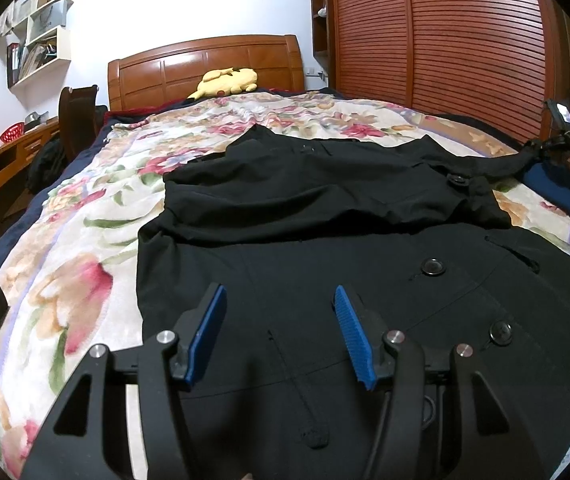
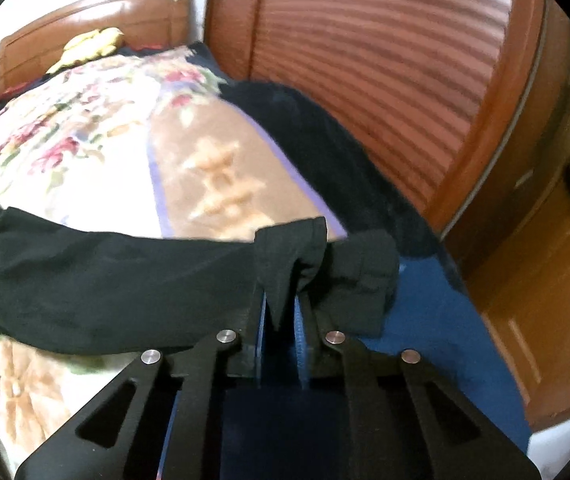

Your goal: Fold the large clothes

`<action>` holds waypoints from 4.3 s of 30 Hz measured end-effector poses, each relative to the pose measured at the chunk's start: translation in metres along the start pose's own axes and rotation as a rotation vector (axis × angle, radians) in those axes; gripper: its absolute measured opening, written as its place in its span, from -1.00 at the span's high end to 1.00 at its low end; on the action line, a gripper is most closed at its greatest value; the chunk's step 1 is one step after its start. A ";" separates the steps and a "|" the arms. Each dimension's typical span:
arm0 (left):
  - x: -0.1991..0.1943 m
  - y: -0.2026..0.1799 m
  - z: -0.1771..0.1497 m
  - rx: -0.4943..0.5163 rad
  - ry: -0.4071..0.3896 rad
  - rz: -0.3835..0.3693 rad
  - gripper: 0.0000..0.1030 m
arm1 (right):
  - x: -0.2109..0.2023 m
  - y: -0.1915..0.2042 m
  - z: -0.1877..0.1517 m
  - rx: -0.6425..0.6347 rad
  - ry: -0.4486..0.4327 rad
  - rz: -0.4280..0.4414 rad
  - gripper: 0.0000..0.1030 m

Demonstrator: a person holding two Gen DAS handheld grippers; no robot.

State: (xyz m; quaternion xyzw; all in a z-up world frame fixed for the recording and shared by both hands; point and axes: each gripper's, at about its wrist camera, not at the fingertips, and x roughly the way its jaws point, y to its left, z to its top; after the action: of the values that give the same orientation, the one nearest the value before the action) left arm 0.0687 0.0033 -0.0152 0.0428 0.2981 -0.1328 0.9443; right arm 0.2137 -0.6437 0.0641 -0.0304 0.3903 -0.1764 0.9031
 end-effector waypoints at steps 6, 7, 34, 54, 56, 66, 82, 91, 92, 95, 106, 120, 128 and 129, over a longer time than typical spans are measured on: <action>-0.004 -0.001 0.002 -0.008 0.007 -0.039 -0.08 | -0.050 0.043 0.015 -0.107 -0.102 0.052 0.83; -0.005 -0.001 0.002 -0.008 0.007 -0.044 -0.08 | -0.057 0.050 0.018 -0.121 -0.112 0.062 0.83; -0.051 0.020 -0.007 -0.017 -0.017 -0.053 -0.08 | -0.227 0.308 0.033 -0.526 -0.409 0.203 0.85; -0.081 0.058 -0.012 -0.073 -0.061 0.029 -0.08 | -0.329 0.425 -0.007 -0.681 -0.596 0.400 0.85; -0.083 0.060 -0.013 -0.077 -0.063 0.035 -0.08 | -0.328 0.433 -0.016 -0.698 -0.583 0.423 0.85; -0.085 0.070 -0.017 -0.091 -0.063 0.052 -0.08 | -0.302 0.461 -0.062 -0.745 -0.453 0.518 0.85; -0.083 0.075 -0.018 -0.109 -0.057 0.061 -0.08 | -0.271 0.446 -0.125 -0.598 -0.265 0.781 0.75; -0.080 0.077 -0.019 -0.115 -0.051 0.066 -0.08 | -0.260 0.431 -0.159 -0.497 -0.203 0.820 0.07; -0.081 0.078 -0.019 -0.116 -0.051 0.066 -0.08 | -0.257 0.427 -0.161 -0.490 -0.204 0.811 0.05; -0.080 0.080 -0.022 -0.124 -0.047 0.065 -0.08 | -0.242 0.415 -0.169 -0.469 -0.194 0.783 0.04; -0.071 0.062 -0.025 -0.112 -0.010 0.010 -0.08 | -0.165 0.365 -0.182 -0.441 -0.111 0.593 0.04; -0.037 0.031 -0.022 -0.076 0.089 -0.028 -0.08 | -0.126 0.342 -0.189 -0.320 0.005 0.644 0.04; -0.005 0.024 -0.025 -0.099 0.191 -0.075 -0.08 | -0.126 0.347 -0.190 -0.339 0.003 0.631 0.03; -0.004 0.023 -0.026 -0.097 0.195 -0.078 -0.08 | -0.126 0.347 -0.190 -0.340 0.002 0.630 0.03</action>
State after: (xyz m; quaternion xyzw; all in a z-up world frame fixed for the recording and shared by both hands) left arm 0.0577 0.0304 -0.0339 -0.0019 0.3963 -0.1498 0.9058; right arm 0.1002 -0.2596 -0.0475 -0.0585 0.4051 0.1780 0.8949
